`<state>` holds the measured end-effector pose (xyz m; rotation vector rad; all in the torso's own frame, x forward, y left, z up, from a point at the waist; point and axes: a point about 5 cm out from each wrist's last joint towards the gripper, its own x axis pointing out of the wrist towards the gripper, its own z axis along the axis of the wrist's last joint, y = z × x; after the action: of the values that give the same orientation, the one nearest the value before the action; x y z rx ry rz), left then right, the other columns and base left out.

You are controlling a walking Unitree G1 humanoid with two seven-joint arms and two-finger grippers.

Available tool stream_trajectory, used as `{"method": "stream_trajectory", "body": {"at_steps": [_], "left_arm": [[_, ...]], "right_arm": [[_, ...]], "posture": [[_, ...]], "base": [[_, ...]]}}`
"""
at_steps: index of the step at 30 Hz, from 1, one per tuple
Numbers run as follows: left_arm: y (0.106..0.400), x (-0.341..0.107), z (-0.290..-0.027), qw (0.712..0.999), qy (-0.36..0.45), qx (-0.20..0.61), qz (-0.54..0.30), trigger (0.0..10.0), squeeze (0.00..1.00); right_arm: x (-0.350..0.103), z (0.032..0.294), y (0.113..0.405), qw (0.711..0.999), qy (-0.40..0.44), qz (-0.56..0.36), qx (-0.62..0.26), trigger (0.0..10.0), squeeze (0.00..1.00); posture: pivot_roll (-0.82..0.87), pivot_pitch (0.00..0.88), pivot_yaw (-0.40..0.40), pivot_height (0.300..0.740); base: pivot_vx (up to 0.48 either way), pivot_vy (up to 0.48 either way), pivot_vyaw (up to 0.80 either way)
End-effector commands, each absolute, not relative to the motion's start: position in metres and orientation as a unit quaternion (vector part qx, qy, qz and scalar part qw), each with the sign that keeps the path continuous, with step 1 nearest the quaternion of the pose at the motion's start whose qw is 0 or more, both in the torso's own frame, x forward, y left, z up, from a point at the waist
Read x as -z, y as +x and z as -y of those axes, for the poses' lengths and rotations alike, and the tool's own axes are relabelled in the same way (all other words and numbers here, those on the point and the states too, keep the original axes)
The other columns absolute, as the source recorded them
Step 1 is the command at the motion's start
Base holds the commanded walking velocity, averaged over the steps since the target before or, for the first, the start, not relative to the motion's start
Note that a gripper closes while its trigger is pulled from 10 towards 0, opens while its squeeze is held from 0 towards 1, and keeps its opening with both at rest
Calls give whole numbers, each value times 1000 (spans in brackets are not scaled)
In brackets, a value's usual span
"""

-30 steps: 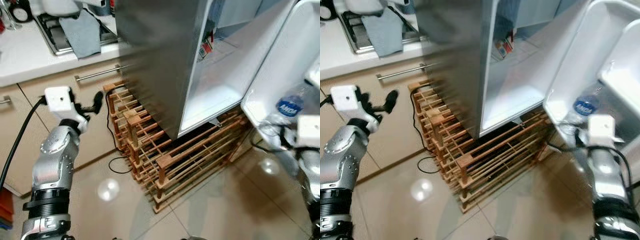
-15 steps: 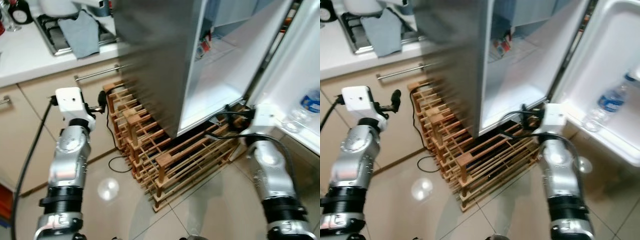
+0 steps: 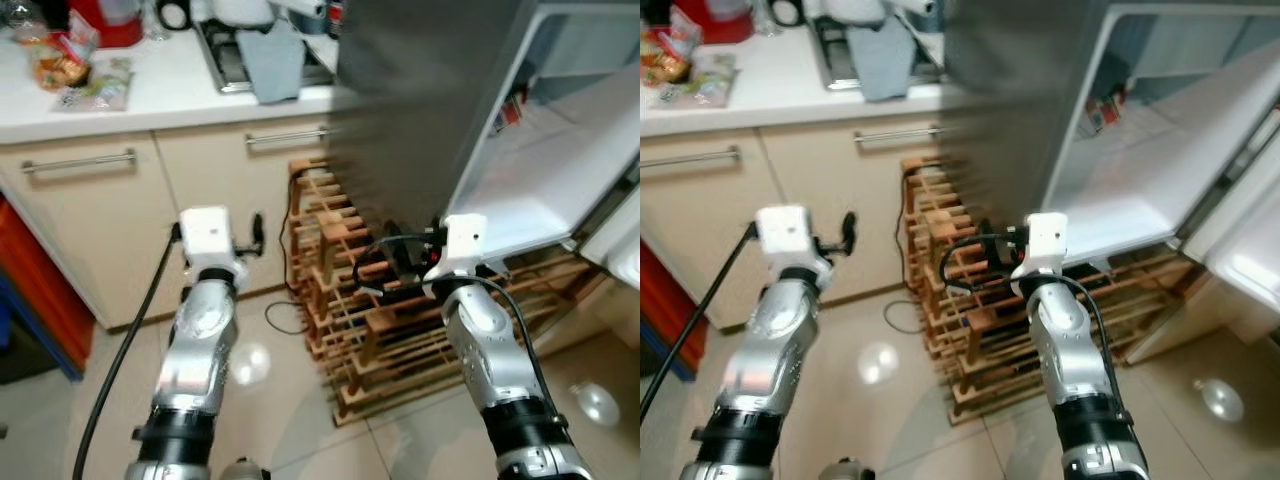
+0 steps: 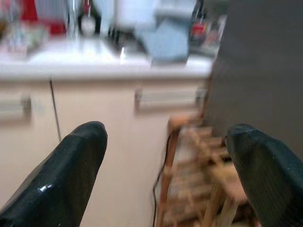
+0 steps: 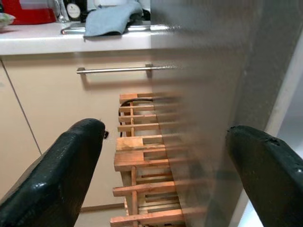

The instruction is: Restocking fridge

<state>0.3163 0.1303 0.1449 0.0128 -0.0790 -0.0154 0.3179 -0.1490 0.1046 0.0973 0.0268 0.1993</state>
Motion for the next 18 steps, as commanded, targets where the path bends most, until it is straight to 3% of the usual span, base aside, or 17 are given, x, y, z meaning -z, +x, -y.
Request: {"method": "stream_trajectory", "body": {"at_steps": [1, 6, 12, 18], "left_arm": [[317, -147, -130, 999, 1, 11, 44, 10000, 0], [317, -146, -132, 999, 7, -10, 46, 10000, 0], [315, -140, -134, 999, 10, -37, 31, 10000, 0], [317, -129, -165, 995, 44, -91, -6, 10000, 0]], "right_arm": [[-113, 158, 320, 995, 45, -3, -90, 10000, 0], [-116, 149, 323, 992, 39, -5, -122, 10000, 0], [-121, 146, 327, 991, 47, 0, -123, 10000, 0], [-116, 151, 329, 994, 55, -5, -95, 10000, 0]], "posture": [[-16, 0, -59, 740], [-4, 0, -84, 740], [-9, 0, -78, 740], [3, 0, -47, 740]], "base": [[0, 454, 569], [0, 452, 571], [0, 0, 546], [0, 0, 115]]}}
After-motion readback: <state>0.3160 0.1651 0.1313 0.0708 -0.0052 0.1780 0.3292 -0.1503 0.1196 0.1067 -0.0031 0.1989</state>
